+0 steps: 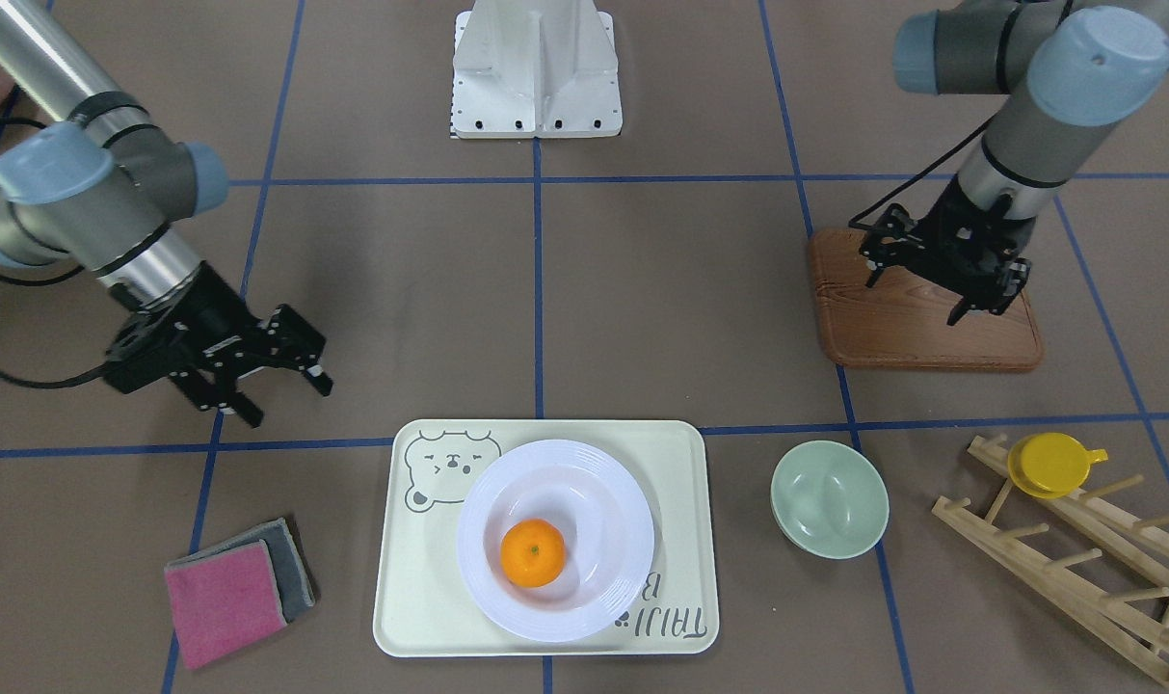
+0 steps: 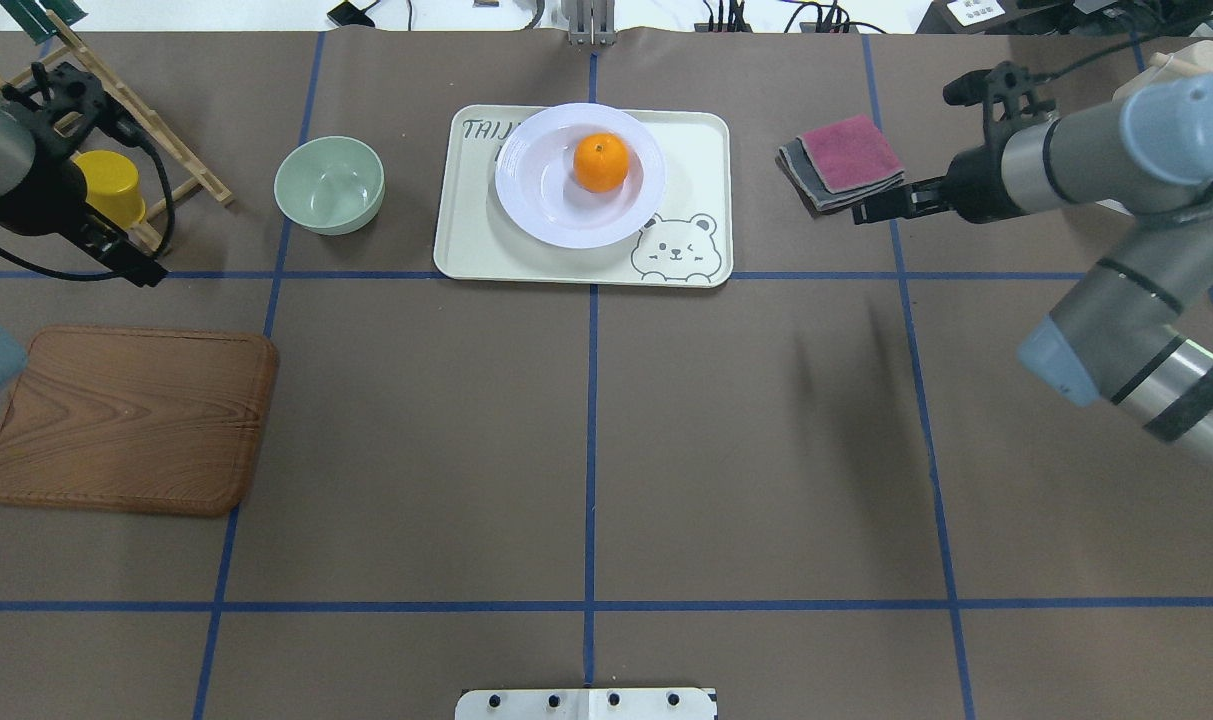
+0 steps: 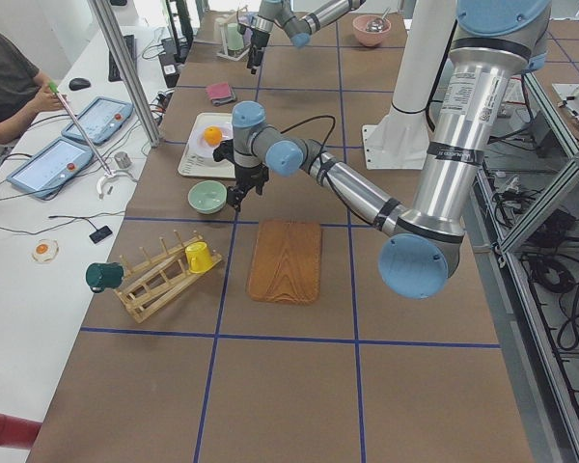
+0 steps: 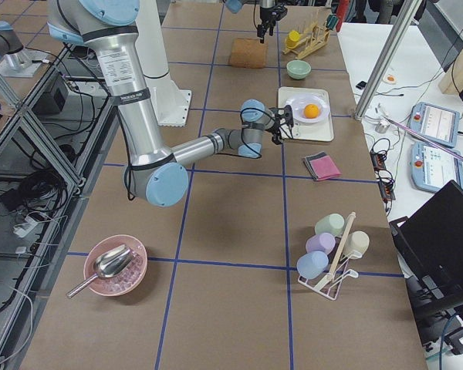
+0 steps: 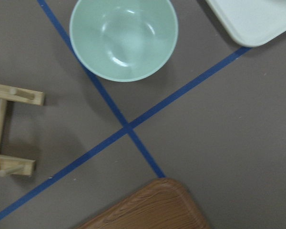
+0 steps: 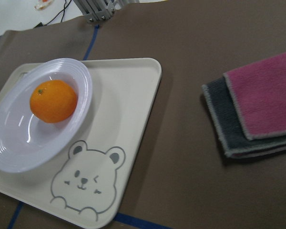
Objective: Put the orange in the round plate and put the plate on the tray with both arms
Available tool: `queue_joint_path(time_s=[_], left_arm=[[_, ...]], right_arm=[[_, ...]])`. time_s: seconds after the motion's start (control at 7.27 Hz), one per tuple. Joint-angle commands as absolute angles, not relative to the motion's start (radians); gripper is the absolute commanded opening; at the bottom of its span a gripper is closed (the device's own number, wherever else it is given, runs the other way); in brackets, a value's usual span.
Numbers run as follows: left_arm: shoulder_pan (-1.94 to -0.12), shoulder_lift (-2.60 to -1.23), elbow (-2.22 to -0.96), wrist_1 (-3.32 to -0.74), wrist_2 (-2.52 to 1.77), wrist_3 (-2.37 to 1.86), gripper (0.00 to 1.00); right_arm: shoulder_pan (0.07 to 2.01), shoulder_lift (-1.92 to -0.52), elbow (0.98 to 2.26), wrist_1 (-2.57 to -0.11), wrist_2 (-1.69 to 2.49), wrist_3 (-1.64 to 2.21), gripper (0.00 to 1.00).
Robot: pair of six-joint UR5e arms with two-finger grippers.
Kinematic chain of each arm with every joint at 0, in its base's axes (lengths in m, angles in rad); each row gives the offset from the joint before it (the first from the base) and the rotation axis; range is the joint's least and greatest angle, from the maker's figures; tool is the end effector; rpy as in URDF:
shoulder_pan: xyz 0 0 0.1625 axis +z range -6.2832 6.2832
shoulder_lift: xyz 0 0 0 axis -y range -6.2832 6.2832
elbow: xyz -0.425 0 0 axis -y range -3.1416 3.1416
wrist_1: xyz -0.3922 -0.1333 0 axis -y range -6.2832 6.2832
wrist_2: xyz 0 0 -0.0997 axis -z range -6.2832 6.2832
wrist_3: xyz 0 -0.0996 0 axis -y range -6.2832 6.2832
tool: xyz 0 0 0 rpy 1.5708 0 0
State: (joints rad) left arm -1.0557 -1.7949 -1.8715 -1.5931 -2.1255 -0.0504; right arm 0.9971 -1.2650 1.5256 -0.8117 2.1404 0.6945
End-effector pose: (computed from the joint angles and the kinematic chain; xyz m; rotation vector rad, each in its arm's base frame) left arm 0.2070 -0.5298 0.4008 0.3662 0.6777 0.5935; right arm -0.2754 -0.5728 0.4257 0.4898 -1.0027 -0.1822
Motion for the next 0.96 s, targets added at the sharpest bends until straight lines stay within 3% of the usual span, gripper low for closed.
queue_joint_path(time_s=[0.0,0.28,0.41,0.83], left_arm=[[-1.159,-1.769,-1.824,-1.594,-2.131,0.125,0.99],[-1.250,-1.709,-1.822,-1.594,-2.245,0.232,0.99],[-1.302,-1.666,-1.822,-1.591,-2.262,0.320,0.99],[-1.373,-1.641,-1.780,-1.578,-2.301,0.330,0.99]], right_arm=[[1.109,-1.343,1.631,-1.150,2.206,0.262,1.00],[1.220,-1.417,1.840,-1.551,2.204,-0.070,1.00],[1.273,-1.498,1.883,-1.604,2.204,-0.192,1.00],[1.312,-1.577,1.871,-1.608,2.250,-0.287,1.00]])
